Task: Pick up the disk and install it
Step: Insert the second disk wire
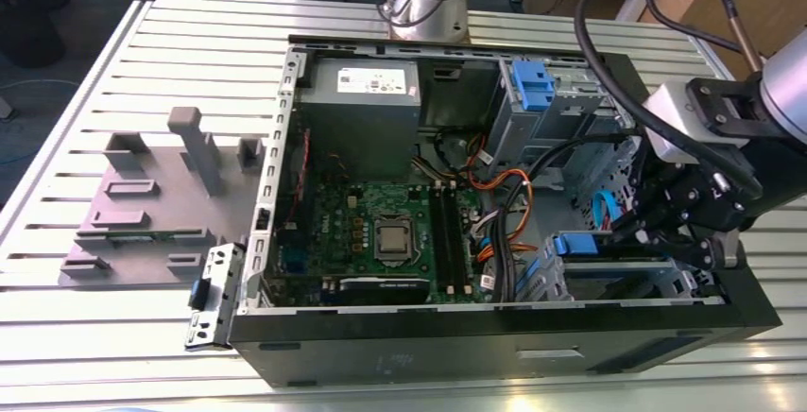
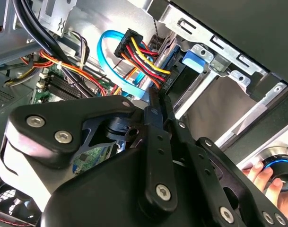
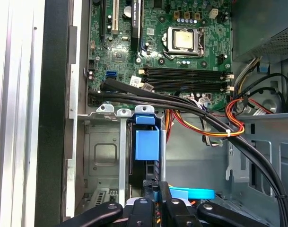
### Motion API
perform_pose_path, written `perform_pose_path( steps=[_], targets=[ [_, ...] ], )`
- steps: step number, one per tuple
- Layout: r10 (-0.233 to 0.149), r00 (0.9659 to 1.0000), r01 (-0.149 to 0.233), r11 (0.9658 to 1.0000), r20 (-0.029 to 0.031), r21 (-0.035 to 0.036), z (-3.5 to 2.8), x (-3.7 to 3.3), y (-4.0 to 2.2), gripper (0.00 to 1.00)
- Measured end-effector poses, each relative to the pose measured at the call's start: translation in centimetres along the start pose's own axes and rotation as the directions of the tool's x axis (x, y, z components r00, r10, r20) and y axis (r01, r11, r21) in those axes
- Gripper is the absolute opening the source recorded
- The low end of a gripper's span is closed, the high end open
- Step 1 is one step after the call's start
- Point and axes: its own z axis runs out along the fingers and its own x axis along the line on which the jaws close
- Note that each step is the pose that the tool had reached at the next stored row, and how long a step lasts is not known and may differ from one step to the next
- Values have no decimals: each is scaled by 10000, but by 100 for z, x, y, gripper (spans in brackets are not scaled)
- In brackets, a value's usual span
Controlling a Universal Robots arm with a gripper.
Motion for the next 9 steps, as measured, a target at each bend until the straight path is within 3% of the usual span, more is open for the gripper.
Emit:
perform_pose_path(
  steps=[9],
  targets=[
    [2, 10000, -2, 10000, -8, 1, 10, 1, 0, 16]
  ],
)
